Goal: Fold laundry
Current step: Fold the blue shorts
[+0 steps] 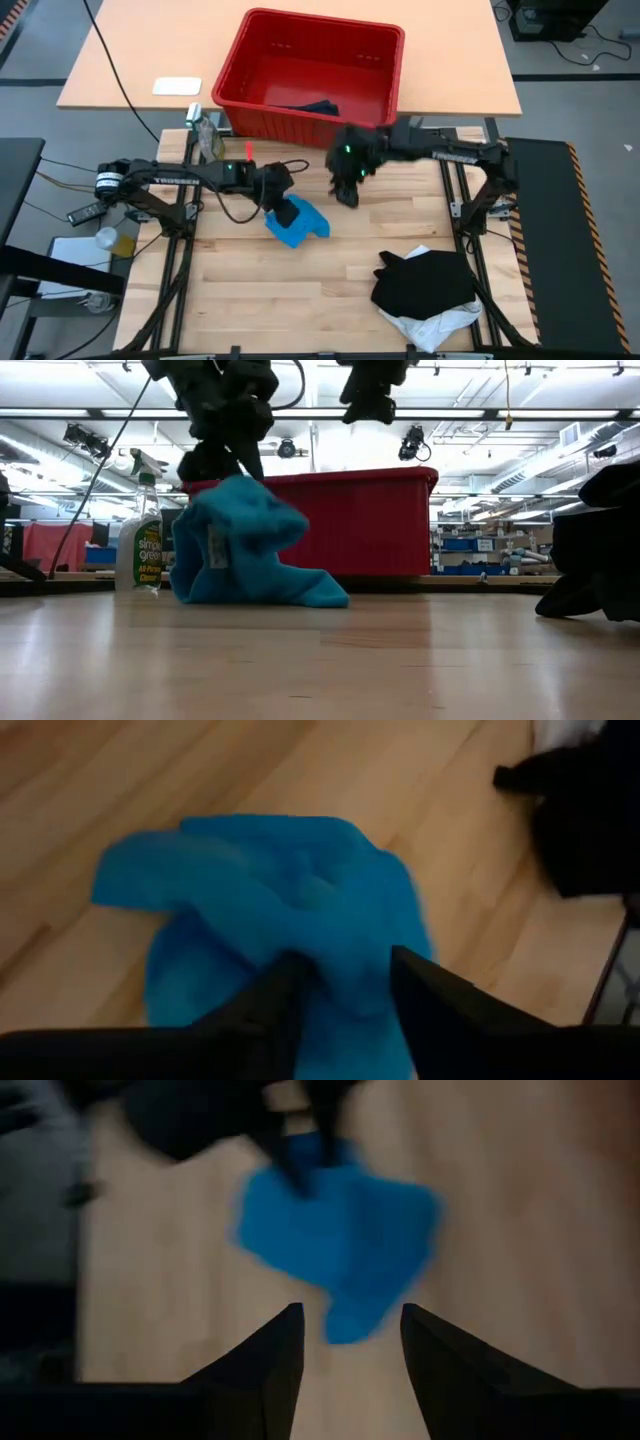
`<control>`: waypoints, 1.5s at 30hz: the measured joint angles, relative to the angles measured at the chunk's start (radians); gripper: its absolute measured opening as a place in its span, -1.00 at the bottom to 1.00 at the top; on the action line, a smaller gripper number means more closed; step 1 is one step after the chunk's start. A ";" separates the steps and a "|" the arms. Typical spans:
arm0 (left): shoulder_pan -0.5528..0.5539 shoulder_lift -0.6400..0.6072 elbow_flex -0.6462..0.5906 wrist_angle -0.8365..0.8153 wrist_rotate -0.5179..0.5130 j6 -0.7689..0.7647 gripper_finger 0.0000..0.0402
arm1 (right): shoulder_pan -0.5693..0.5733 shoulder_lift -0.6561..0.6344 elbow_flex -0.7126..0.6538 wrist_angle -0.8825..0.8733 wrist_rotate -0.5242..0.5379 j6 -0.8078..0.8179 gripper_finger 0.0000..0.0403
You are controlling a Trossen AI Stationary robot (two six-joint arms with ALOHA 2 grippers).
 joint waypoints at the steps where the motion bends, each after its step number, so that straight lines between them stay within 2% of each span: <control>1: -0.014 -0.003 0.000 -0.002 -0.015 -0.028 -0.19 | 0.012 -0.021 -0.063 0.058 -0.030 -0.002 -0.15; 4: -0.078 -0.009 0.011 -0.004 -0.071 -0.120 -0.09 | 0.042 -0.073 -0.236 0.198 -0.096 0.033 -0.19; 9: -0.218 -0.009 0.031 -0.013 -0.306 -0.206 -0.07 | 0.092 -0.161 -0.445 0.360 -0.105 0.123 -0.20; 11: -0.261 -0.009 0.031 -0.067 -0.352 -0.252 -0.07 | 0.110 -0.191 -0.513 0.404 -0.095 0.148 -0.20; 15: -0.331 -0.007 0.031 -0.205 -0.357 -0.345 -0.07 | 0.125 -0.240 -0.639 0.547 -0.059 0.206 -0.20; 18: -0.371 -0.005 0.030 -0.295 -0.357 -0.372 -0.07 | 0.129 -0.253 -0.703 0.637 -0.094 0.238 -0.20; 23: -0.415 -0.006 0.016 -0.344 -0.375 -0.367 -0.07 | 0.138 -0.250 -0.755 0.652 -0.156 0.270 -0.20; 25: -0.430 -0.006 -0.017 -0.316 -0.410 -0.348 -0.07 | 0.147 -0.250 -0.776 0.652 -0.154 0.259 -0.20; 28: -0.464 -0.006 -0.098 -0.162 -0.485 -0.280 -0.07 | 0.164 -0.249 -0.802 0.683 -0.107 0.223 -0.20; 31: -0.481 -0.004 -0.156 -0.045 -0.473 -0.270 -0.07 | 0.171 -0.249 -0.805 0.684 -0.077 0.236 -0.20; 35: -0.484 -0.004 -0.146 -0.048 -0.424 -0.310 -0.07 | 0.175 -0.253 -0.805 0.677 -0.104 0.274 -0.20; 38: -0.481 -0.005 -0.123 -0.059 -0.427 -0.288 -0.07 | 0.172 -0.248 -0.805 0.625 -0.002 0.252 -0.21; 42: -0.456 -0.005 -0.121 -0.054 -0.428 -0.270 -0.07 | 0.097 -0.202 -0.805 0.602 0.295 0.092 -0.21; 43: -0.449 -0.005 -0.121 -0.054 -0.428 -0.270 -0.07 | 0.072 -0.183 -0.805 0.628 0.312 0.029 -0.21; 45: -0.437 -0.005 -0.121 -0.048 -0.428 -0.270 -0.07 | 0.016 -0.134 -0.805 0.698 0.241 -0.080 -0.21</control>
